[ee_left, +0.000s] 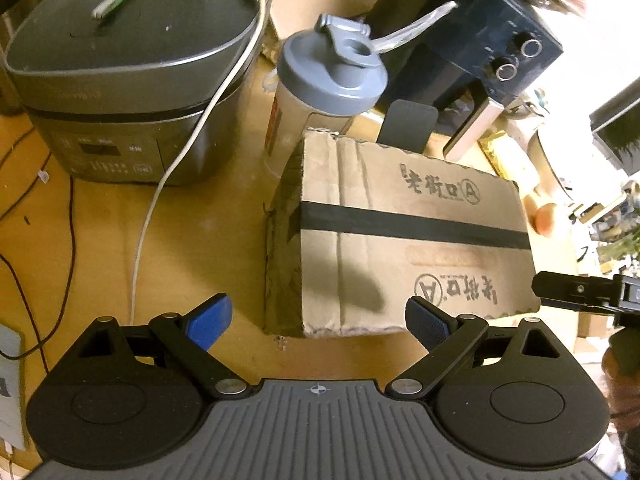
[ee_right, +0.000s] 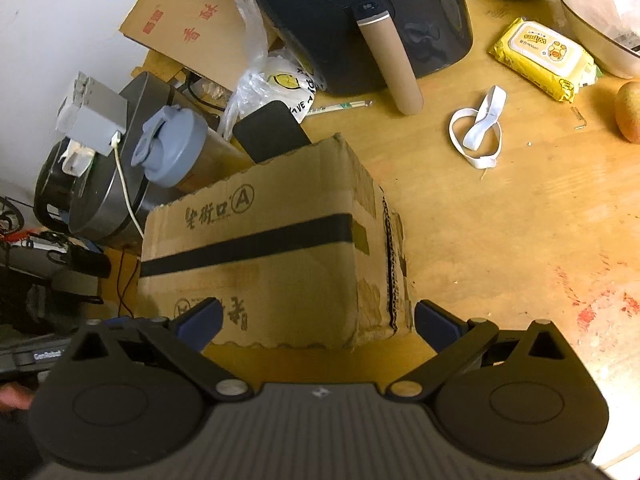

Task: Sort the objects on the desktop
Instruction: 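Lower the taped box onto the open box with both grippers, then open both grippers and pull them back from the stacked boxes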

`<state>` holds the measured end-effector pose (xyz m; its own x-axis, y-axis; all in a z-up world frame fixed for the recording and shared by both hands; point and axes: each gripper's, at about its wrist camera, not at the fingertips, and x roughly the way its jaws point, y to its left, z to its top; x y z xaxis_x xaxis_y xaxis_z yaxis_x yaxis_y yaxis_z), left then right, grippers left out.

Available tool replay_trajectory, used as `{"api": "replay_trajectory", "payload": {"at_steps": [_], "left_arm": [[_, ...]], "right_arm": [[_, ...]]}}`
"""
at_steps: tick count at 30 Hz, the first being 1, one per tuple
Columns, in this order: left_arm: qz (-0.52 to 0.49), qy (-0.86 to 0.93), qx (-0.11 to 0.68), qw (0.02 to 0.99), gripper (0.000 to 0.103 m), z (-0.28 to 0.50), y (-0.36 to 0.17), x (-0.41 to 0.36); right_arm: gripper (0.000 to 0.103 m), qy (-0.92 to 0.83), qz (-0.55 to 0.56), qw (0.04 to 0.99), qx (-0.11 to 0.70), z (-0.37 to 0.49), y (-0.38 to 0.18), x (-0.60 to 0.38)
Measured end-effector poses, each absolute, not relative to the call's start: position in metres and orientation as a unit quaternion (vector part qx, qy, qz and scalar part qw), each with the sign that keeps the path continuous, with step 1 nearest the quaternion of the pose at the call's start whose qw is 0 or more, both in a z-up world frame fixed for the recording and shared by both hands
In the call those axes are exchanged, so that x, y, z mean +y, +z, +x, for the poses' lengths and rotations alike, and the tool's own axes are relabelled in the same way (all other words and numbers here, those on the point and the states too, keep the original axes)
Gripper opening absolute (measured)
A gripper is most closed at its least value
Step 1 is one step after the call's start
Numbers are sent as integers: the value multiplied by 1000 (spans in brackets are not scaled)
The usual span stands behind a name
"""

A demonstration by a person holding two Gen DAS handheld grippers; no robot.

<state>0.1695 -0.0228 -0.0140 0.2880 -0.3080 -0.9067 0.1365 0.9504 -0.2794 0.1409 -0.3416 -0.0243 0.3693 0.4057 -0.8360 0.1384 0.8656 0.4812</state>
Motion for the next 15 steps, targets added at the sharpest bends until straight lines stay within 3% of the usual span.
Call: {"api": "replay_trajectory", "payload": {"at_steps": [15], "left_arm": [[-27, -120, 533, 837, 96, 114, -4, -38]], "right_arm": [[103, 74, 161, 835, 521, 93, -20, -316]]}}
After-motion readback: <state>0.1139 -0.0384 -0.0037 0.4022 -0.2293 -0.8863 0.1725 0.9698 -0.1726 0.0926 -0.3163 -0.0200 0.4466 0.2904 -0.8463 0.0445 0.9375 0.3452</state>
